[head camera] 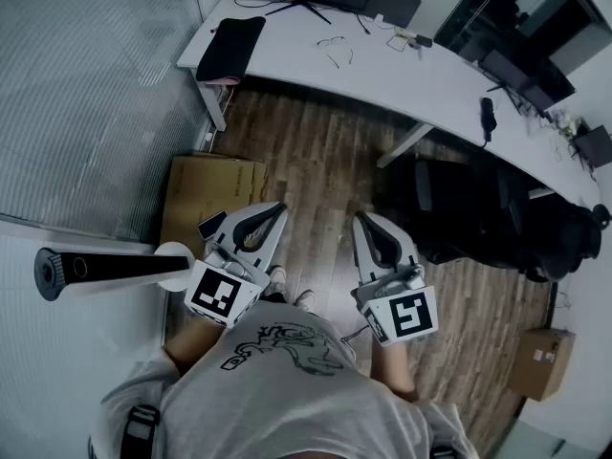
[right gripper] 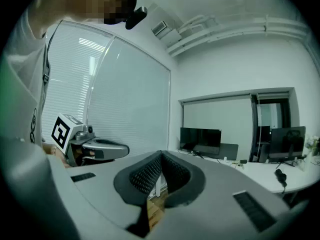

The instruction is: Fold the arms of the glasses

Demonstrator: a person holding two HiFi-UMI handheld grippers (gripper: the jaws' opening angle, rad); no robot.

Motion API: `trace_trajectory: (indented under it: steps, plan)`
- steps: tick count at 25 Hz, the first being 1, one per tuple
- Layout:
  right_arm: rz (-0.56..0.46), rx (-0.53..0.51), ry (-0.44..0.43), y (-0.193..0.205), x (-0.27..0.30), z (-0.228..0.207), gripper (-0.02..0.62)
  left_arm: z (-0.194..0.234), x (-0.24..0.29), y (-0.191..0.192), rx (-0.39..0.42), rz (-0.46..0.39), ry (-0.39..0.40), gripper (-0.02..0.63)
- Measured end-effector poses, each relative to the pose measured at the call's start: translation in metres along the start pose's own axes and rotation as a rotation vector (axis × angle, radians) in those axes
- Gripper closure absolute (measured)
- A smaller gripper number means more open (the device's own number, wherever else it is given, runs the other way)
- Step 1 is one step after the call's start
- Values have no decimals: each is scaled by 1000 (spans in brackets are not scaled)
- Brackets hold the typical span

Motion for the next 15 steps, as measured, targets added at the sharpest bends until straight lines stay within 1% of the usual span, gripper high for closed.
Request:
trace_trajectory:
  steps: [5, 8, 12, 15]
  plan:
    - [6, -1, 4, -2, 11, 11, 586, 13, -10, 1, -7, 8, 4, 583]
    - [9, -4, 11, -2, 19, 17, 586, 22, -16, 4, -18, 33, 7, 583]
    - [12, -6, 24, -3, 29, 22, 586, 36, -18, 4, -14, 11, 19, 583]
    - [22, -6, 30, -2, 33, 21, 586, 40, -17, 8, -25, 31, 23, 583]
Point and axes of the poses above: the fingertips, and each gripper's own axes: x forward along the fingers, z to its left, y out of its underside, the point moved 7 cm from there along -x, backward along the fingers, and after that the axes turned 1 degree about -z, right-handed, at the moved point
